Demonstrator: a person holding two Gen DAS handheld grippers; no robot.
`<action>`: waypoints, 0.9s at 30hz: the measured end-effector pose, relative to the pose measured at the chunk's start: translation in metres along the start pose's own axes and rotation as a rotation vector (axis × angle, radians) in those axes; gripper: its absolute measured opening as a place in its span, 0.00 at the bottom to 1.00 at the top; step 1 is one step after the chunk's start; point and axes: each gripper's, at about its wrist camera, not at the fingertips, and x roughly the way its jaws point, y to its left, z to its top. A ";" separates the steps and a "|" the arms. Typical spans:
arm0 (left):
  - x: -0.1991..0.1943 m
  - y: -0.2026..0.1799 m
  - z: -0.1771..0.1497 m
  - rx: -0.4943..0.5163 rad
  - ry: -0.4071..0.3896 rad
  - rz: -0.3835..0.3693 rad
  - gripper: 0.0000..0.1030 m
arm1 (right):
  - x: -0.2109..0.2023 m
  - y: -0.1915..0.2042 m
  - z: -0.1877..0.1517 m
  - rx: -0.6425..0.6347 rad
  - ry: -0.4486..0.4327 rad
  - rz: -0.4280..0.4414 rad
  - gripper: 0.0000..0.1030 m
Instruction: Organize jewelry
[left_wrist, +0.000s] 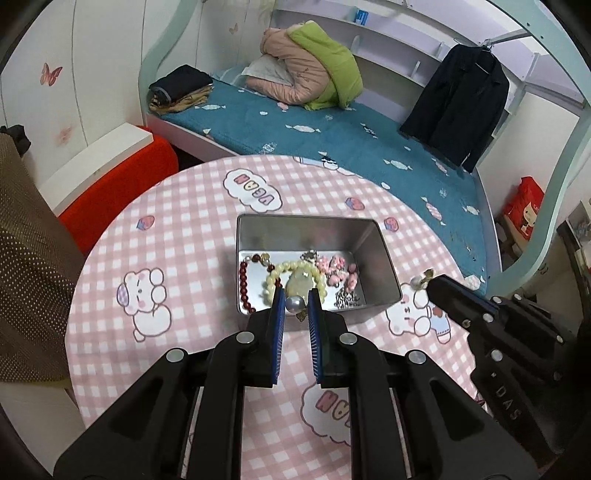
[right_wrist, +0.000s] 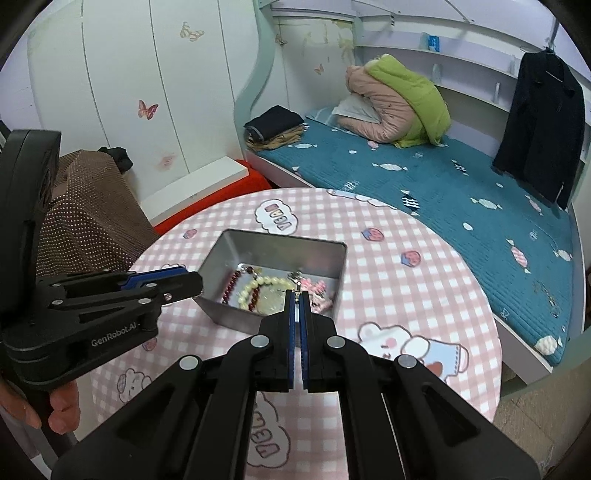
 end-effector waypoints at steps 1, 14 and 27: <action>0.001 0.000 0.003 0.004 -0.003 -0.002 0.12 | 0.003 0.001 0.003 -0.001 0.003 0.003 0.01; 0.015 0.004 0.018 0.042 0.027 0.007 0.36 | 0.020 -0.001 0.014 0.015 0.036 0.000 0.20; -0.009 -0.014 0.003 0.078 0.011 0.040 0.45 | -0.011 -0.011 0.009 0.045 -0.001 -0.024 0.31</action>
